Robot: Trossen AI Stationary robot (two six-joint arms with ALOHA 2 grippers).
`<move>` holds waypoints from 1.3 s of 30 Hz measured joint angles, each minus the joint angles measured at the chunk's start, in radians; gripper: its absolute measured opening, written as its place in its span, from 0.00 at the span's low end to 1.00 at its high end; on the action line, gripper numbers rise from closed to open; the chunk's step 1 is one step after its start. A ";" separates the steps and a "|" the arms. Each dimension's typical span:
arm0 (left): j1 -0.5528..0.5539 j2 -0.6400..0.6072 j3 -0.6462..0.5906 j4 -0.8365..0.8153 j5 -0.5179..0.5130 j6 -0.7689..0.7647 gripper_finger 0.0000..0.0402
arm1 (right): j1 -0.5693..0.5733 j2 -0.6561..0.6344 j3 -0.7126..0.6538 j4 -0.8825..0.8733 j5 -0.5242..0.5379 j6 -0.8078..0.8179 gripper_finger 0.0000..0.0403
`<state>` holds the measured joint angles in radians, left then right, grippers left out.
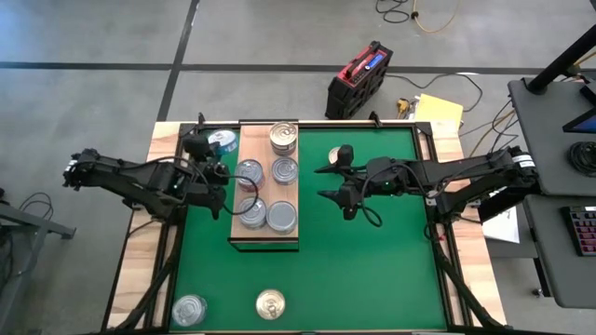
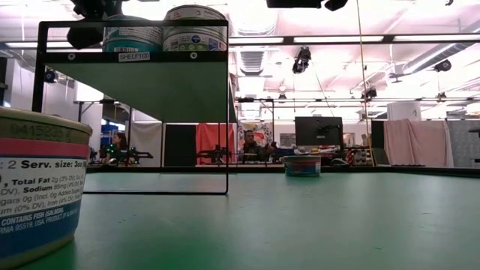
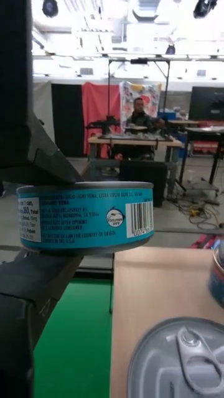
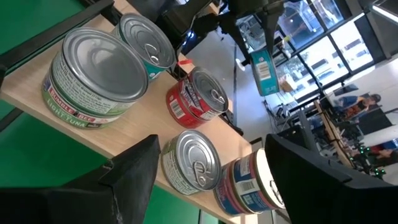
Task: Stack canned seafood by type on shelf
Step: Put the yellow and blue tuna can on the shelf
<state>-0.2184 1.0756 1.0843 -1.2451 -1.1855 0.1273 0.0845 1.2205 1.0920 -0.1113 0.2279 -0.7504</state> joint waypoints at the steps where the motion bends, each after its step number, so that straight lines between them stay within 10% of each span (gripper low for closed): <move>1: 0.000 0.000 0.000 0.000 0.001 0.003 0.33 | 0.000 0.000 0.000 -0.004 0.000 0.002 0.70; 16: 0.072 0.009 0.000 0.043 0.085 0.022 0.34 | 0.000 0.000 0.000 -0.018 0.000 0.010 0.64; 39: 0.312 0.017 0.000 0.239 0.262 0.513 0.34 | 0.000 0.000 0.000 -0.042 0.000 0.038 0.71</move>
<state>0.0936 1.0930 1.0840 -1.0058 -0.9238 0.6401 0.0845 1.2205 1.0920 -0.1536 0.2278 -0.7127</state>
